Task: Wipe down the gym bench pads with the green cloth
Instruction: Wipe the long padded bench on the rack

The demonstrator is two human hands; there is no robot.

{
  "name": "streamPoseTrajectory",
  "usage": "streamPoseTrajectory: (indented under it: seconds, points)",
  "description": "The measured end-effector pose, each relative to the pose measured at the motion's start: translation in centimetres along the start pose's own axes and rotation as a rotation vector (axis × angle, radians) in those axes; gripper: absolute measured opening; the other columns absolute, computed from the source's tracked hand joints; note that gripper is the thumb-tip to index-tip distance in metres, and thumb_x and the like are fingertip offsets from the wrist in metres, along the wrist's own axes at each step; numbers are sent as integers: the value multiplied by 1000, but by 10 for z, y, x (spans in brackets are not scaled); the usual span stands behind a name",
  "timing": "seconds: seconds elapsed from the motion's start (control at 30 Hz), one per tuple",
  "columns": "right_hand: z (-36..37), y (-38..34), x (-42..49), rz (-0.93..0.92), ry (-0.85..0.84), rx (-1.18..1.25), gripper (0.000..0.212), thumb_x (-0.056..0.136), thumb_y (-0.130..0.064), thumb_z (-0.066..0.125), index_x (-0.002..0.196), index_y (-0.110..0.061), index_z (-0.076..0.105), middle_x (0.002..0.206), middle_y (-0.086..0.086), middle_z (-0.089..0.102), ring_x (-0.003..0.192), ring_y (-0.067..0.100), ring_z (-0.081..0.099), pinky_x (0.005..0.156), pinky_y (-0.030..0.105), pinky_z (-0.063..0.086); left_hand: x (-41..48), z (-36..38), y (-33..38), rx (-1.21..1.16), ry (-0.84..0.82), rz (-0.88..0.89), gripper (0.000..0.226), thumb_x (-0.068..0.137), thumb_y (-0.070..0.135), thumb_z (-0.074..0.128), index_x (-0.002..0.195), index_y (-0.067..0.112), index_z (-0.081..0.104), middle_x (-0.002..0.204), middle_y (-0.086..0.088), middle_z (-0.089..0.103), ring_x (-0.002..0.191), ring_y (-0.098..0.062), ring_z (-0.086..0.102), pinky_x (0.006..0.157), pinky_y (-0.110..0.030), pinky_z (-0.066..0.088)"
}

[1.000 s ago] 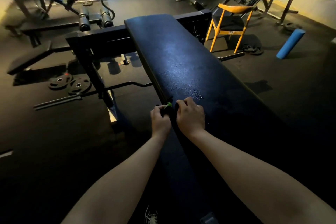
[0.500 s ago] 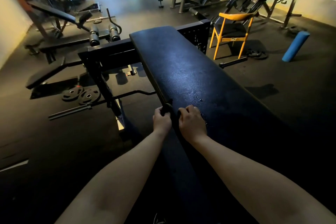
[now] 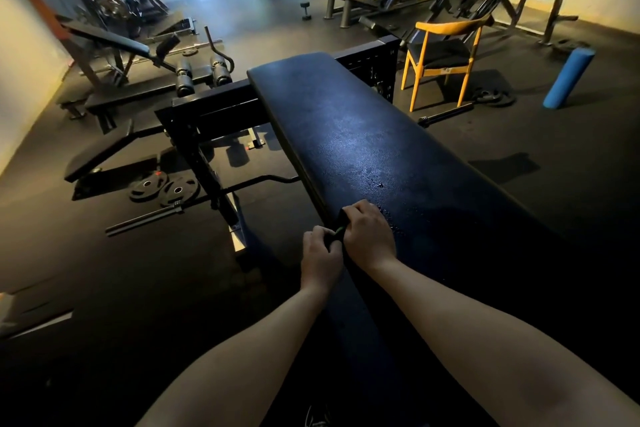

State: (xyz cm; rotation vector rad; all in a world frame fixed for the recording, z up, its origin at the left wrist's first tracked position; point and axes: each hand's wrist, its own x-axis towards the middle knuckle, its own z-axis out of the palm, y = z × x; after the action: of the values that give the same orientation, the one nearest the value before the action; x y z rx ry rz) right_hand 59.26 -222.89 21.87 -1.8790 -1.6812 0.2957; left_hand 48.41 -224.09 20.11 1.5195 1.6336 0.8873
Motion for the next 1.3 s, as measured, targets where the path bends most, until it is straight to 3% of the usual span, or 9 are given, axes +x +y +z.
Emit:
streamPoseTrajectory:
  seconds: [0.2,0.33,0.6,0.77,0.97,1.03,1.13,1.2,1.3]
  points:
    - [-2,6,0,19,-18,91,23,84,-11,56,100,-14,72,101,5,60,102,26,53,89,35,43,30,-1,6,-223,114,-158,28,92,0,52,116,13,57,121,-8,48,111,-23,51,106,-33,40]
    - [-3,6,1,19,-2,95,21,84,-12,56,98,-14,72,99,6,61,101,27,54,88,36,44,37,11,3,-264,78,-237,25,94,8,54,118,17,52,124,-16,59,114,-32,57,103,-43,45]
    - [-3,4,-2,-58,-8,54,22,86,-16,56,102,-15,71,99,4,62,99,25,54,91,36,42,1,2,-8,-181,7,-84,14,92,11,61,91,22,53,104,-13,62,97,-28,60,86,-39,49]
    - [-6,-3,-4,-79,-2,141,30,92,-28,52,111,-13,70,104,7,66,103,27,57,101,40,41,7,-15,-1,-119,35,107,22,88,3,62,104,18,59,108,-6,59,100,-22,57,92,-33,46]
    - [-10,-37,11,88,-182,606,46,96,-24,61,141,-24,51,120,8,54,109,13,54,88,10,38,27,-24,4,-37,57,269,49,86,61,49,123,33,63,127,-9,66,120,-31,61,108,-52,45]
    - [-6,-41,23,84,-234,555,49,94,-25,62,142,-26,51,120,11,50,111,12,51,93,7,36,23,-33,16,-50,-17,246,53,92,51,51,142,35,46,141,-6,57,127,-24,56,111,-48,43]
    - [-3,-37,40,-12,-291,421,53,80,-34,60,132,-27,61,114,11,63,109,19,61,101,33,49,30,-34,14,-103,-61,212,85,90,7,64,157,32,18,148,-6,50,128,-19,56,104,-28,44]
    - [-6,-33,51,-18,-308,380,48,80,-18,60,127,-21,66,112,11,69,106,21,65,99,39,51,37,-33,12,-125,-76,205,92,88,6,68,158,31,14,148,-7,51,128,-18,56,104,-29,44]
    - [-14,-25,68,10,-130,287,42,85,-5,58,123,-20,69,110,13,68,104,25,62,94,30,47,42,-32,17,-210,-150,215,88,88,11,68,158,31,19,152,-4,46,125,-14,59,109,-39,46]
